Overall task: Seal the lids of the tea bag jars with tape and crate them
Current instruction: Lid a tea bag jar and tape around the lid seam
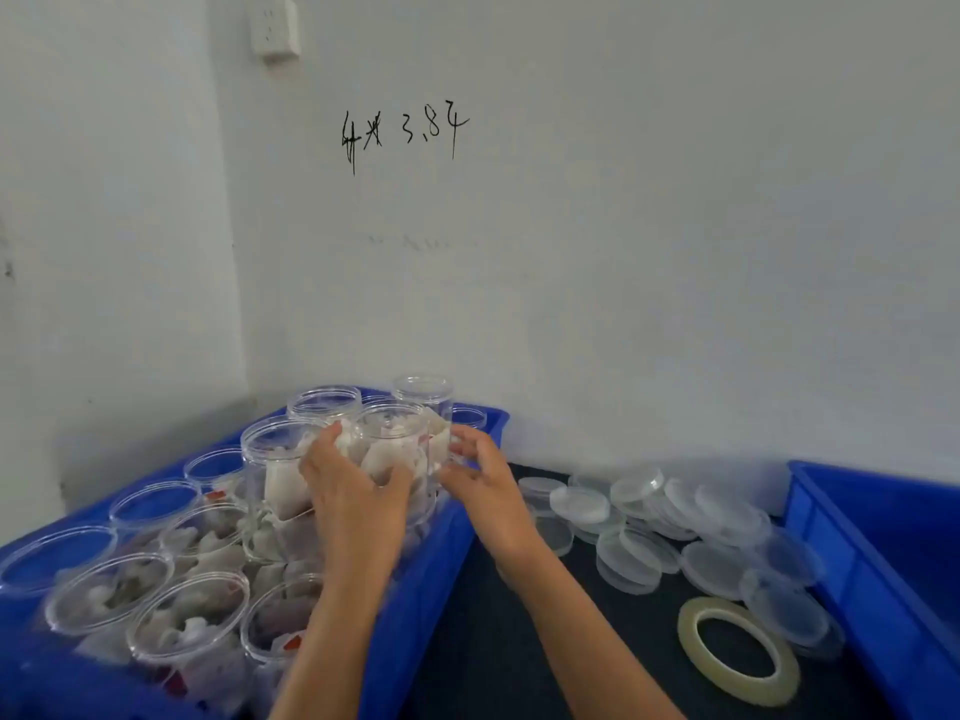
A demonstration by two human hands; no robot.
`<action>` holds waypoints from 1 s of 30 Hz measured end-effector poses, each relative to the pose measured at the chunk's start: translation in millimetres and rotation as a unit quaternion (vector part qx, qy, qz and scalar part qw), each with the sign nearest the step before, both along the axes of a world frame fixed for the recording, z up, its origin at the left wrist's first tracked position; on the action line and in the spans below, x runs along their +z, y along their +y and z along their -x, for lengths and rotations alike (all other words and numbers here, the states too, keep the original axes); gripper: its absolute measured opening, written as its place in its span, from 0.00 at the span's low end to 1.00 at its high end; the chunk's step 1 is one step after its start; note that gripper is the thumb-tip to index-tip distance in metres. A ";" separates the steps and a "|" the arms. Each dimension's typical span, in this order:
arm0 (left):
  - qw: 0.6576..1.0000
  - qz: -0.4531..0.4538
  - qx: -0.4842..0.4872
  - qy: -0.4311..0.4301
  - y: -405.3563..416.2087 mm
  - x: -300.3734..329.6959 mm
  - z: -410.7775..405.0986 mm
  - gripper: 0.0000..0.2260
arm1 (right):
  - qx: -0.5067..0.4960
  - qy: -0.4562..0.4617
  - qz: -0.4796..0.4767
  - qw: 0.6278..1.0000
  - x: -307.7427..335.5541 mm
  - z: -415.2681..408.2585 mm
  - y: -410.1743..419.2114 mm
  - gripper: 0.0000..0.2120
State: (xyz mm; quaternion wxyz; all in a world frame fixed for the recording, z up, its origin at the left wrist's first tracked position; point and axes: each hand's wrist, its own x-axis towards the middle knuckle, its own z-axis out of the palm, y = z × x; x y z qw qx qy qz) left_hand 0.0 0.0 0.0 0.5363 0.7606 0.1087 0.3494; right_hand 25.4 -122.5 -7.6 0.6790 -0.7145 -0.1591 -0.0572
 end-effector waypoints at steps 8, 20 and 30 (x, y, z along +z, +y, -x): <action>0.998 0.018 -0.041 0.049 -2.6 -19.6 -29.5 0.30 | 0.038 0.078 0.007 0.996 -6.7 -24.2 29.6 0.25; 0.990 0.043 -0.089 0.104 -13.3 -28.9 -38.8 0.36 | -0.001 0.071 -0.016 0.997 -18.8 -33.0 35.2 0.35; 0.986 -0.063 -0.152 -0.005 -72.6 -21.2 -18.0 0.37 | -0.157 -0.064 -0.098 0.981 -5.5 16.6 -22.9 0.32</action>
